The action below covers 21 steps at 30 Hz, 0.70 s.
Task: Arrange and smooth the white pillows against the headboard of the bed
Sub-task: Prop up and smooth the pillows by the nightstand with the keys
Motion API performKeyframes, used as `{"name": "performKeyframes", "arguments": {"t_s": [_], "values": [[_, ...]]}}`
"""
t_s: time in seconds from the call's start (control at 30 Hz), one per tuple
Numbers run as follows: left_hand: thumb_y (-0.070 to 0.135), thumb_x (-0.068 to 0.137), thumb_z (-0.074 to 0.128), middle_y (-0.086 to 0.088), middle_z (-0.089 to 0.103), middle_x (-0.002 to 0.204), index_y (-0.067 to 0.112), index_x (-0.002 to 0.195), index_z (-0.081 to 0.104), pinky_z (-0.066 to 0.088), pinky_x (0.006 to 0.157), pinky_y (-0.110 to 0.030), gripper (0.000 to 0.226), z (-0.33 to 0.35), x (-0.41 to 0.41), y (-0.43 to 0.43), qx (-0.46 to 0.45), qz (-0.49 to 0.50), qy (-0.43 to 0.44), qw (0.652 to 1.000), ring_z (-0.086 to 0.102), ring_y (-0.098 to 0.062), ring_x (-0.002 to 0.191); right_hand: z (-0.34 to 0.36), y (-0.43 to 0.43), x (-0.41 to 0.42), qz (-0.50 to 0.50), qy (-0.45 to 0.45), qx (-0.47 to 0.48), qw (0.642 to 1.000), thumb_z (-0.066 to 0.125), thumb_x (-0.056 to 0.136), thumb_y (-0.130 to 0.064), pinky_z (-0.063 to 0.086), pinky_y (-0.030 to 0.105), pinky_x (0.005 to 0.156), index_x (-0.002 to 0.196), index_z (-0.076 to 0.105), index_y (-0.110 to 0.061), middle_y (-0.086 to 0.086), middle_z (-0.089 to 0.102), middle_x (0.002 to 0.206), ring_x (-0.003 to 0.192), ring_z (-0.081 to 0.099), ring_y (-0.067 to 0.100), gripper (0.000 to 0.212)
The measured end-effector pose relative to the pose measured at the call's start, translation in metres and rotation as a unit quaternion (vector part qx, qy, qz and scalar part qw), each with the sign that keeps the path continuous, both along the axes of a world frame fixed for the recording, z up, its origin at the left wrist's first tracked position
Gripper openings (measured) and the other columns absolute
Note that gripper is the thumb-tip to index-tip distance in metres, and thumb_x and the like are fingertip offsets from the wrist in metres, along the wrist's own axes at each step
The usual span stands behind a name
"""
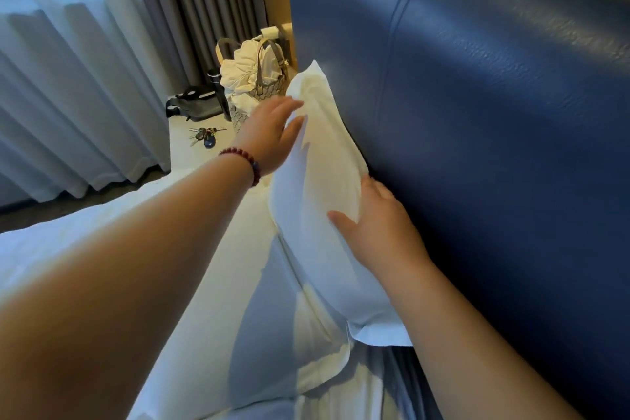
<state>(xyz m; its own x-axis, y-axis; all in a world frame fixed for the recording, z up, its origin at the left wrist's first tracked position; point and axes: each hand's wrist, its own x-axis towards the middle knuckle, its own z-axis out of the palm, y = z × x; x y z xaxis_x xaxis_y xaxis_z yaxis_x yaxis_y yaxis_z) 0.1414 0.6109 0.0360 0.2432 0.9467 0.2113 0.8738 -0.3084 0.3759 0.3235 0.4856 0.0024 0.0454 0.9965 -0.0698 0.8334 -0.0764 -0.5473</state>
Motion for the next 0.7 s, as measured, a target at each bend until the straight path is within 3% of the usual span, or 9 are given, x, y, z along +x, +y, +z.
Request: {"name": "performKeyframes", "arguments": {"t_s": [0.1, 0.17, 0.23, 0.3, 0.43, 0.53, 0.7], "values": [[0.034, 0.103, 0.035, -0.002, 0.042, 0.149, 0.020, 0.143, 0.043, 0.025, 0.114, -0.038, 0.043, -0.030, -0.018, -0.046, -0.045, 0.021, -0.047, 0.998, 0.033, -0.019, 0.138, 0.004, -0.008, -0.019, 0.029, -0.131, 0.097, 0.986, 0.049, 0.094, -0.054, 0.007, 0.043, 0.120, 0.154, 0.012, -0.014, 0.009, 0.006, 0.164, 0.150, 0.006, 0.030, 0.081], [0.032, 0.103, 0.037, -0.002, 0.042, 0.149, 0.021, 0.143, 0.043, 0.023, 0.114, -0.036, 0.043, -0.057, -0.035, -0.073, -0.069, 0.056, -0.075, 0.993, 0.033, -0.020, 0.138, 0.005, -0.008, -0.040, 0.067, -0.171, 0.192, 0.964, 0.049, 0.094, -0.052, -0.003, 0.048, 0.117, 0.153, 0.023, -0.017, 0.013, 0.013, 0.162, 0.149, 0.009, 0.035, 0.074], [0.035, 0.102, 0.036, -0.002, 0.037, 0.153, 0.022, 0.145, 0.040, 0.020, 0.117, -0.036, 0.045, -0.085, -0.054, -0.098, -0.104, 0.105, -0.075, 0.986, 0.029, -0.020, 0.141, -0.002, -0.005, -0.067, 0.144, -0.156, 0.186, 0.959, 0.045, 0.096, -0.050, -0.007, 0.046, 0.117, 0.154, 0.022, -0.020, 0.011, 0.008, 0.163, 0.150, 0.005, 0.033, 0.069], [0.041, 0.102, 0.031, 0.000, 0.027, 0.158, 0.026, 0.149, 0.032, 0.017, 0.120, -0.039, 0.049, -0.113, -0.073, -0.122, -0.138, 0.153, -0.021, 0.978, 0.021, -0.020, 0.145, -0.027, -0.003, -0.095, 0.213, -0.132, 0.103, 0.963, 0.040, 0.100, -0.045, -0.004, 0.042, 0.119, 0.155, 0.016, -0.023, 0.007, 0.002, 0.164, 0.151, -0.002, 0.027, 0.064], [0.052, 0.100, 0.019, 0.003, 0.005, 0.163, 0.034, 0.153, 0.014, 0.006, 0.120, -0.043, 0.056, -0.152, -0.117, -0.154, -0.184, 0.234, 0.130, 0.946, 0.000, -0.021, 0.150, -0.093, 0.015, -0.139, 0.269, -0.085, -0.025, 0.959, 0.039, 0.100, -0.043, 0.010, 0.040, 0.121, 0.153, 0.023, -0.022, 0.008, 0.008, 0.163, 0.150, 0.006, 0.026, 0.059], [0.056, 0.098, 0.016, 0.003, 0.001, 0.163, 0.036, 0.153, 0.010, 0.002, 0.121, -0.045, 0.059, -0.169, -0.143, -0.159, -0.177, 0.260, 0.163, 0.935, -0.004, -0.022, 0.149, -0.134, 0.044, -0.157, 0.306, -0.113, -0.006, 0.945, 0.034, 0.100, -0.047, 0.013, 0.042, 0.120, 0.152, 0.026, -0.020, 0.010, 0.014, 0.162, 0.149, 0.011, 0.027, 0.059], [0.059, 0.095, 0.009, 0.006, -0.013, 0.162, 0.041, 0.152, -0.004, -0.010, 0.119, -0.042, 0.060, -0.204, -0.154, -0.158, -0.147, 0.261, 0.164, 0.940, -0.021, -0.018, 0.147, -0.194, 0.055, -0.169, 0.280, -0.070, 0.044, 0.956, 0.026, 0.099, -0.054, 0.001, 0.041, 0.120, 0.154, 0.018, -0.032, 0.001, 0.007, 0.164, 0.150, 0.003, 0.022, 0.060]]}}
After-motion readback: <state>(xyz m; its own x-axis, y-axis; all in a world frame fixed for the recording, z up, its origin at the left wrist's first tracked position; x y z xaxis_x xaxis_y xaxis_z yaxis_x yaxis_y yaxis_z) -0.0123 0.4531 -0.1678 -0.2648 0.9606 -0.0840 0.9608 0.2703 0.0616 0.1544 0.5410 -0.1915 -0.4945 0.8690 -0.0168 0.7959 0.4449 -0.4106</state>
